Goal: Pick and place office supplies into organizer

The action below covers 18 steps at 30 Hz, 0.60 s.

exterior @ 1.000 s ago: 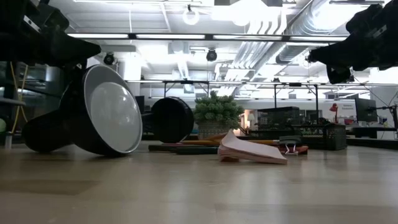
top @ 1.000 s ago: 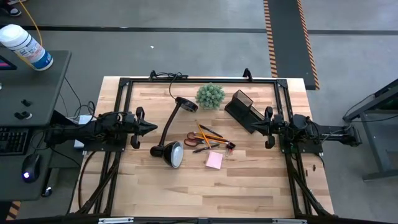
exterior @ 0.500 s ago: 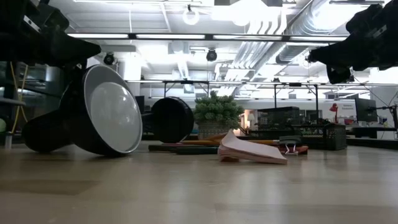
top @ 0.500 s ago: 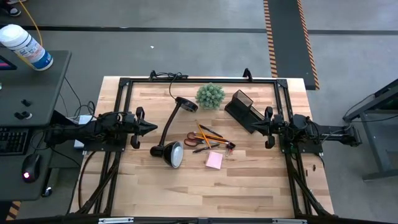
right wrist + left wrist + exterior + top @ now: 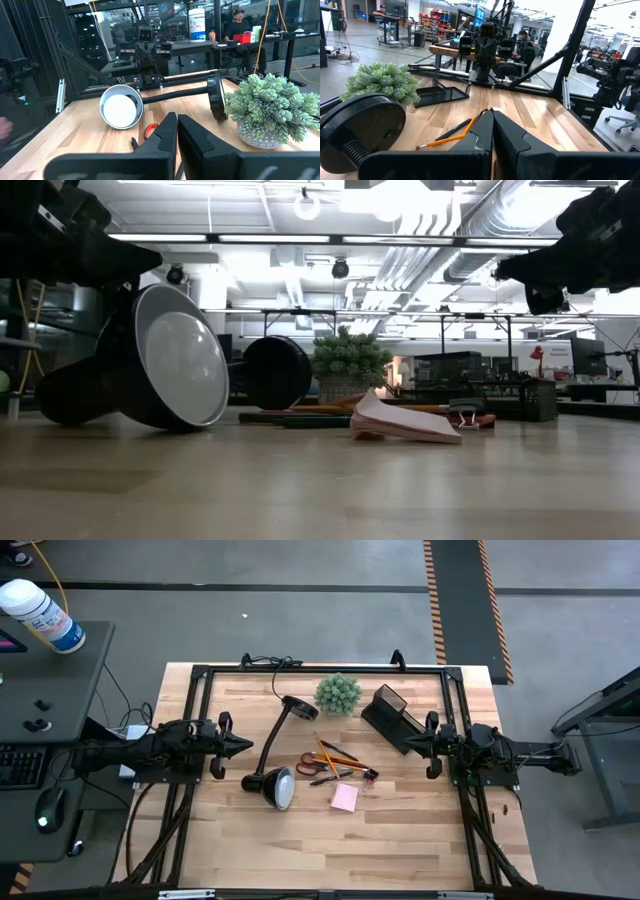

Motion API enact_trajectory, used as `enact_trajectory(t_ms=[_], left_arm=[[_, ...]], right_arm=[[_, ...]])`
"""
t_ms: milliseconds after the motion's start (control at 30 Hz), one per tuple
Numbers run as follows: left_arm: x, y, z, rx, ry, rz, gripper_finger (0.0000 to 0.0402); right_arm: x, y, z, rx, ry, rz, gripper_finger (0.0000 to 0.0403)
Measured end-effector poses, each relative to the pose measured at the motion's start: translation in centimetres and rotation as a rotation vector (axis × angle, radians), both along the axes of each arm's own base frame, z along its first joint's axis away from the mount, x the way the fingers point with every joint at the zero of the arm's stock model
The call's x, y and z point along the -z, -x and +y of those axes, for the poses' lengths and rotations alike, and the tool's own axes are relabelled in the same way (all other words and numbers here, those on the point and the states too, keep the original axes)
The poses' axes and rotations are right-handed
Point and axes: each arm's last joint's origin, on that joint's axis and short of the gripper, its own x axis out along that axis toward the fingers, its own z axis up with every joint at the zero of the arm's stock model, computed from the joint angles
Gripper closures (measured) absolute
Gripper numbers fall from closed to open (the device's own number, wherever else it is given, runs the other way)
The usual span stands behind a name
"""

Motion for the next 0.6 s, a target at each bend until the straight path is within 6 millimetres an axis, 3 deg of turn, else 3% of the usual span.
enact_trajectory(t_ms=[600], left_arm=[[0.01,0.00,0.00,0.000,0.000,0.000,0.0401]], right_arm=[[-0.01,0.01,-0.05,0.018,0.060,0.005,0.0396]])
